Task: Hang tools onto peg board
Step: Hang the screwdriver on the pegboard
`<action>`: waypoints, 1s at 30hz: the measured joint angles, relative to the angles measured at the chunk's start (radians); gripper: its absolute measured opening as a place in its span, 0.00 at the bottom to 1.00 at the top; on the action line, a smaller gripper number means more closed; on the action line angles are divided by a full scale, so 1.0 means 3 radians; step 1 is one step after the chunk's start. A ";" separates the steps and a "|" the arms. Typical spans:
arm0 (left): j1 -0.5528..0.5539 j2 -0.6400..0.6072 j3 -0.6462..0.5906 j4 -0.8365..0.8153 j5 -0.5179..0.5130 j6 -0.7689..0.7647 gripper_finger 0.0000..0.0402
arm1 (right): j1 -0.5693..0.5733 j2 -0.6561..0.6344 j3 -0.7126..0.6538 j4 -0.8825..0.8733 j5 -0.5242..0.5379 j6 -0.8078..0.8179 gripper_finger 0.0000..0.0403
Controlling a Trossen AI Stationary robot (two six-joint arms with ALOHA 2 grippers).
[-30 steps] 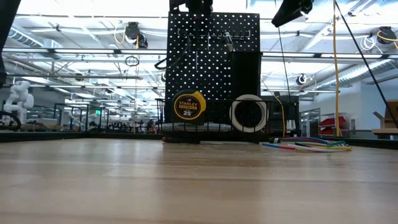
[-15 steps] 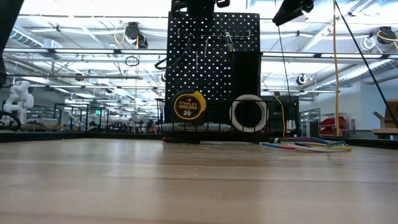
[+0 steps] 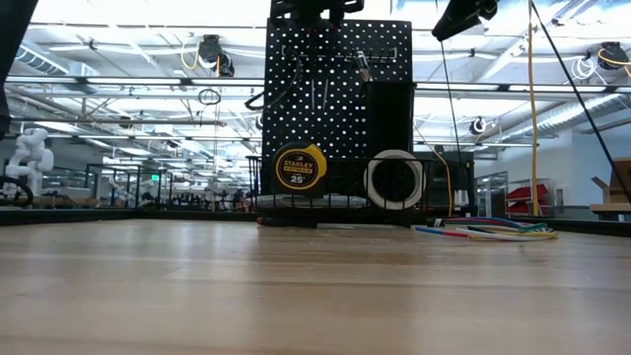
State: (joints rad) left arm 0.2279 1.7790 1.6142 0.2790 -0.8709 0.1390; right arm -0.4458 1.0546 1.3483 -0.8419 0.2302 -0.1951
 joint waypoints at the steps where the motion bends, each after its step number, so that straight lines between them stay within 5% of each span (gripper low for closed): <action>1: 0.0000 0.0000 0.0000 0.0000 -0.0002 0.0000 0.39 | 0.0000 0.0000 0.0000 -0.0001 0.0000 0.0000 0.63; 19: -0.0231 -0.0301 0.0001 0.0446 0.0251 0.0493 0.40 | 0.0001 0.0000 0.0000 -0.0033 -0.0001 -0.0005 0.63; 23: -0.0436 -0.0512 0.0004 -0.0127 0.0261 0.0416 0.40 | 0.0001 0.0000 0.0000 -0.0111 -0.0002 -0.0011 0.63; 30: -0.0880 -0.0863 0.0005 -0.1682 0.0192 -0.0494 0.40 | 0.0001 0.0000 0.0000 -0.0185 -0.0391 -0.0011 0.63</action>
State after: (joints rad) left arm -0.0362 1.5201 1.6157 -0.2255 -0.8134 -0.0091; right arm -0.4454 1.0546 1.3483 -0.8974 0.1130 -0.1986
